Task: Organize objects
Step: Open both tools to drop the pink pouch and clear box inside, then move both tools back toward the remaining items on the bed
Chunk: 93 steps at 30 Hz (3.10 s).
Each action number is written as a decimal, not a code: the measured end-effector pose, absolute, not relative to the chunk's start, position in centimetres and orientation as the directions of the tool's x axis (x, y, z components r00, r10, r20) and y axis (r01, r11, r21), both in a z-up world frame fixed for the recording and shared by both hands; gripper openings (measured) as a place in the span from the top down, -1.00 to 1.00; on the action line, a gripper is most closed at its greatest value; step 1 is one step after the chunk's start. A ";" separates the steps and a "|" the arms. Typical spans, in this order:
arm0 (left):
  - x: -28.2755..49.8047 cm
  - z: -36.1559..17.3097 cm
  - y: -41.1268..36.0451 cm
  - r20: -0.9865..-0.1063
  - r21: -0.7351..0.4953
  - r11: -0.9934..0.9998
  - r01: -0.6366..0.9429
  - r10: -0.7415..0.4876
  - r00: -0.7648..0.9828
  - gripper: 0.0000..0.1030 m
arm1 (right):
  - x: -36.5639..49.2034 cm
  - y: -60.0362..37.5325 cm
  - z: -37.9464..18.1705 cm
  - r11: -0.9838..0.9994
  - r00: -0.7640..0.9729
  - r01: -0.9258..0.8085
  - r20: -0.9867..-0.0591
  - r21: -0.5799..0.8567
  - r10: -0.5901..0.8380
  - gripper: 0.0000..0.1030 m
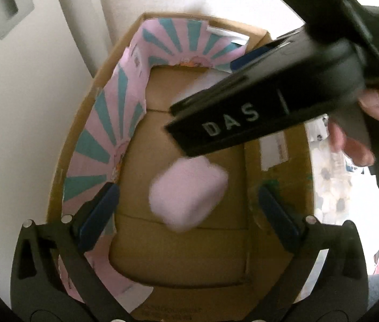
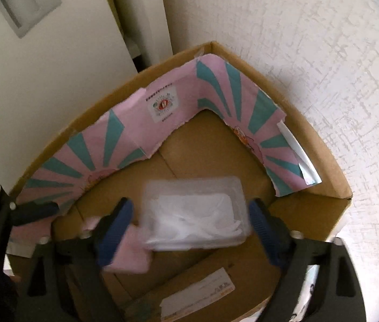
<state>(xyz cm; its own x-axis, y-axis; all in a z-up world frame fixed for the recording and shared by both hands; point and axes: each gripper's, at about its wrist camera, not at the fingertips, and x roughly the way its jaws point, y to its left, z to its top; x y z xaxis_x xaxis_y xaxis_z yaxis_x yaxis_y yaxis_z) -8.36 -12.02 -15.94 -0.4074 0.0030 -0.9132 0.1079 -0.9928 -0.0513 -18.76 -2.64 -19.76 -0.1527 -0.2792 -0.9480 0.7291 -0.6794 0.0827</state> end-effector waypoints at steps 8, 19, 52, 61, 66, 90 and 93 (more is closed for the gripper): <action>-8.7 -15.5 -11.5 -0.910 -0.051 -0.993 0.108 0.001 -0.415 -1.00 | -17.9 0.8 -19.8 -0.687 -0.183 0.723 -0.940 0.070 -0.288 -0.99; -7.9 -12.0 -11.9 -0.866 -0.070 -0.994 0.087 0.017 -0.500 -1.00 | -16.1 3.2 -15.9 -0.737 -0.277 0.673 -0.901 0.067 -0.335 -0.99; -3.7 0.0 -4.3 -0.669 -0.076 -0.996 -0.051 0.089 -0.738 -1.00 | -4.0 17.5 2.8 -1.000 -0.722 0.029 -0.691 -0.001 -0.020 -0.99; -4.4 1.5 -2.3 -0.647 -0.078 -0.993 -0.090 0.119 -0.753 -1.00 | -1.7 21.6 3.9 -0.999 -0.755 -0.025 -0.655 0.020 0.006 -0.99; -4.8 1.5 -1.3 -0.652 -0.105 -0.990 -0.095 0.141 -0.745 -1.00 | -1.0 23.9 3.8 -0.999 -0.775 -0.035 -0.632 0.021 0.014 -0.99; -8.7 -12.8 7.4 -0.791 -0.062 -0.998 0.030 0.031 -0.611 -0.99 | -6.9 29.4 -11.1 -0.995 -0.618 0.090 -0.781 0.050 -0.095 -0.99; -10.1 -15.0 7.4 -0.799 -0.046 -0.998 0.052 0.005 -0.602 -0.93 | -8.3 29.2 -13.0 -0.995 -0.598 0.086 -0.796 0.051 -0.093 -0.99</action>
